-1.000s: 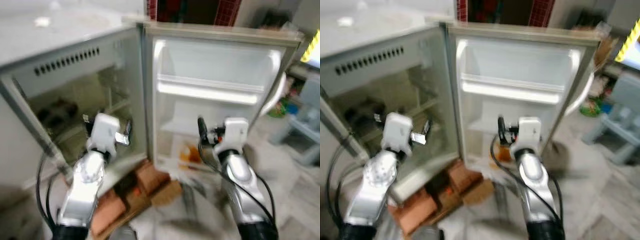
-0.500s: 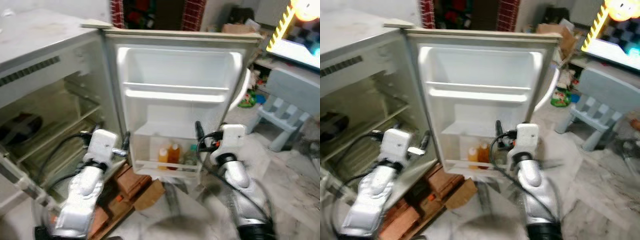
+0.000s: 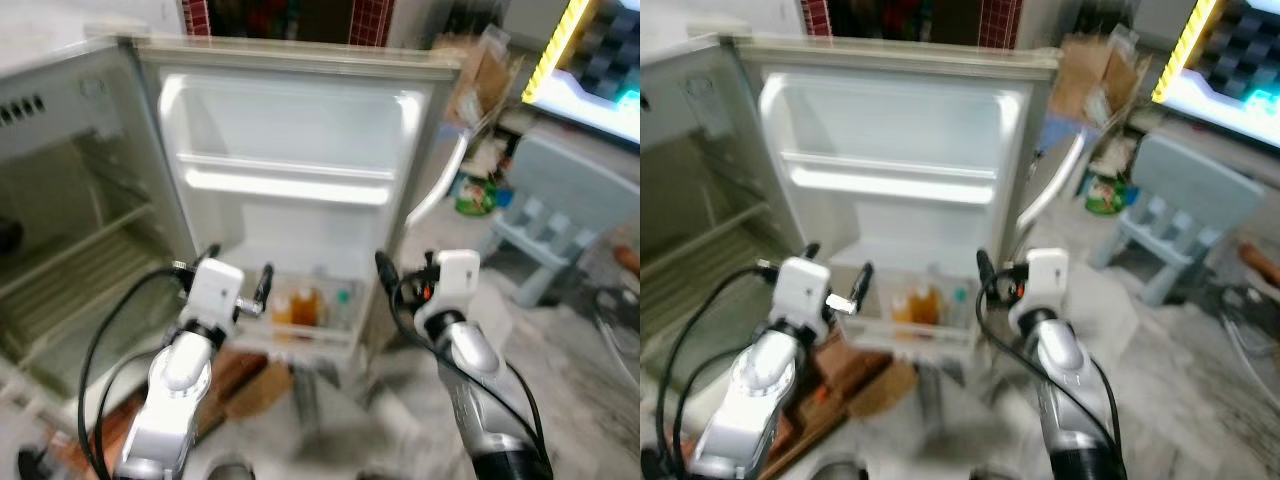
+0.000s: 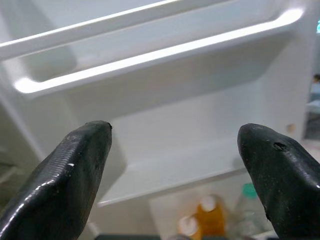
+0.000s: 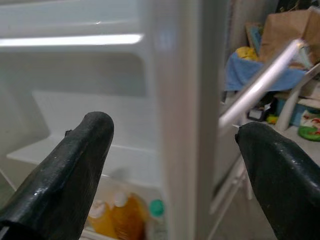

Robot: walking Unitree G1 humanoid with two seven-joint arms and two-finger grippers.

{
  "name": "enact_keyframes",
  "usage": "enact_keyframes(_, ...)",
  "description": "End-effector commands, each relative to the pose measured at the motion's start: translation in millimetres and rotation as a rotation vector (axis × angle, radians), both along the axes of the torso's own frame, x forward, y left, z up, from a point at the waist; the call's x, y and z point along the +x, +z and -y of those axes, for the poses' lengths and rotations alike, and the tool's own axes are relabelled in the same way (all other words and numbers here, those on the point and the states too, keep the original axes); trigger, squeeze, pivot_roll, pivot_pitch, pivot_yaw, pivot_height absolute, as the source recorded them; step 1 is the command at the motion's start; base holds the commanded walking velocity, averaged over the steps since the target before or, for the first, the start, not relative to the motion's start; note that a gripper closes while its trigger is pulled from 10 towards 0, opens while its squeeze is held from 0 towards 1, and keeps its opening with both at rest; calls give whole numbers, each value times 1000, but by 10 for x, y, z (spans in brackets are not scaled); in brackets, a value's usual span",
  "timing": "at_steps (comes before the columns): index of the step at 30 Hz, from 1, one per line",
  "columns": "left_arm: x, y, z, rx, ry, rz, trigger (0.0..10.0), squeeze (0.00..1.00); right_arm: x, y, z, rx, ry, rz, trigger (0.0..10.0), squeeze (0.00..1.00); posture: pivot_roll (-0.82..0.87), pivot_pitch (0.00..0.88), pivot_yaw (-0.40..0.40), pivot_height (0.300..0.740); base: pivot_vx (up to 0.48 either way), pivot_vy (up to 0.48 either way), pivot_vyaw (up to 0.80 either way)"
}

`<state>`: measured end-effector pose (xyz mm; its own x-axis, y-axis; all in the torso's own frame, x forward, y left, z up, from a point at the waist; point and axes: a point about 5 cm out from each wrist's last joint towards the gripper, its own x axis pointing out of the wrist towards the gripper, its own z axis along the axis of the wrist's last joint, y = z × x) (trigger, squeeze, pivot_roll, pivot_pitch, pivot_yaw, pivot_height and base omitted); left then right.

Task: Restocking fridge

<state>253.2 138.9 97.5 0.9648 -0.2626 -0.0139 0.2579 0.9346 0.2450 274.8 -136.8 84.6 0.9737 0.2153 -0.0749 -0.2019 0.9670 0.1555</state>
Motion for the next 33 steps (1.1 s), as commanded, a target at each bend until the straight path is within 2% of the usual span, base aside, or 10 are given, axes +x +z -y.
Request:
enact_keyframes(1, -19, 14, -56, 9, 7, 5, 10000, 0, 23, 19, -47, 6, 17, 1, 10000, 0, 108, 0, -48, 740, 0, -480, 0)
enact_keyframes(11, -3, 14, -43, 30, 7, 5, 10000, 0, 68, 87, -50, -27, 73, 48, 10000, 0, 108, 0, -48, 740, 0, -462, 41)
enact_keyframes(13, 12, 1, -67, 49, 23, -2, 10000, 0, 72, 114, -57, -24, 71, 60, 10000, 0, 108, 0, -48, 740, 304, -371, 800)
enact_keyframes(24, 6, -19, -67, 24, 38, -25, 10000, 0, 95, 200, -106, -24, 102, 106, 10000, 0, 104, 0, -49, 740, 389, -274, 800)
enact_keyframes(33, 37, -13, -96, 26, 59, -25, 10000, 0, 121, 253, -142, -21, 132, 133, 10000, 0, 107, 0, -52, 740, 428, 0, 800)
